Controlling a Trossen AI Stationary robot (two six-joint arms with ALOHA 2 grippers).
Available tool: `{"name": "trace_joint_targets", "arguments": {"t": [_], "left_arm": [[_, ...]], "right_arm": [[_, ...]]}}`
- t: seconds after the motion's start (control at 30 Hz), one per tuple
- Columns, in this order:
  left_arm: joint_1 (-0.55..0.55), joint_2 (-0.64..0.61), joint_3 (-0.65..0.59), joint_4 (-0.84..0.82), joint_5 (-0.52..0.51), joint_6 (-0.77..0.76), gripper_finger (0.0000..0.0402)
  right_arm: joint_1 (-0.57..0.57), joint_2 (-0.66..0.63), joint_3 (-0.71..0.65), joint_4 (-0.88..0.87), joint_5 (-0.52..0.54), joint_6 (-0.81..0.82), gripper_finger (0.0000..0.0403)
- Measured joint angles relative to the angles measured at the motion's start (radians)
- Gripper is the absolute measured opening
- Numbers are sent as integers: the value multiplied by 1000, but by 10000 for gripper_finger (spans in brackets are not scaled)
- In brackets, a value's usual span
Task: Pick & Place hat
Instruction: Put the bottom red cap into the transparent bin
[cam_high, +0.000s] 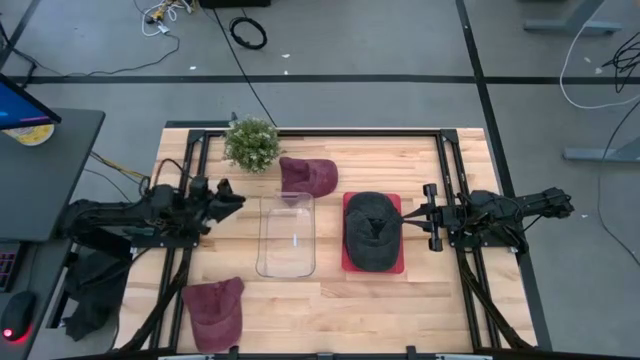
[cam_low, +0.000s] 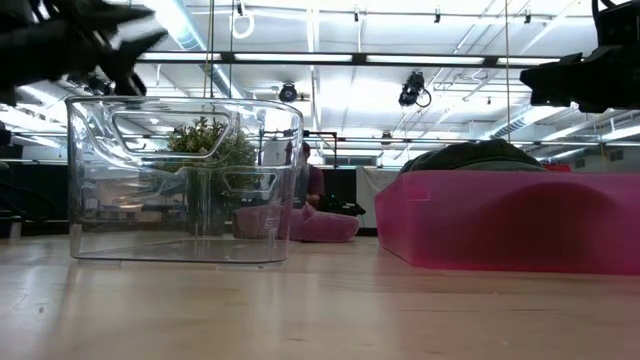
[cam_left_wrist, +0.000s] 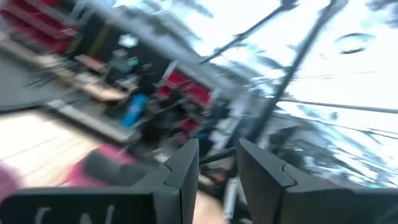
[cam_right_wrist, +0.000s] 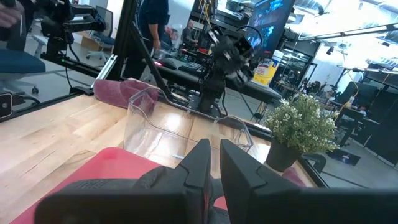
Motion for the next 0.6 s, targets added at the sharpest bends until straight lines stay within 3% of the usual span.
{"name": "trace_joint_targets", "arguments": {"t": [0.37, 0.6], "left_arm": [[-264, 0, 0, 237, 47, 167, 115], [-421, 1, 43, 242, 34, 315, 115]], "right_arm": [[0, 0, 0, 0, 0, 0, 39], [0, 0, 0, 0, 0, 0, 39]]}}
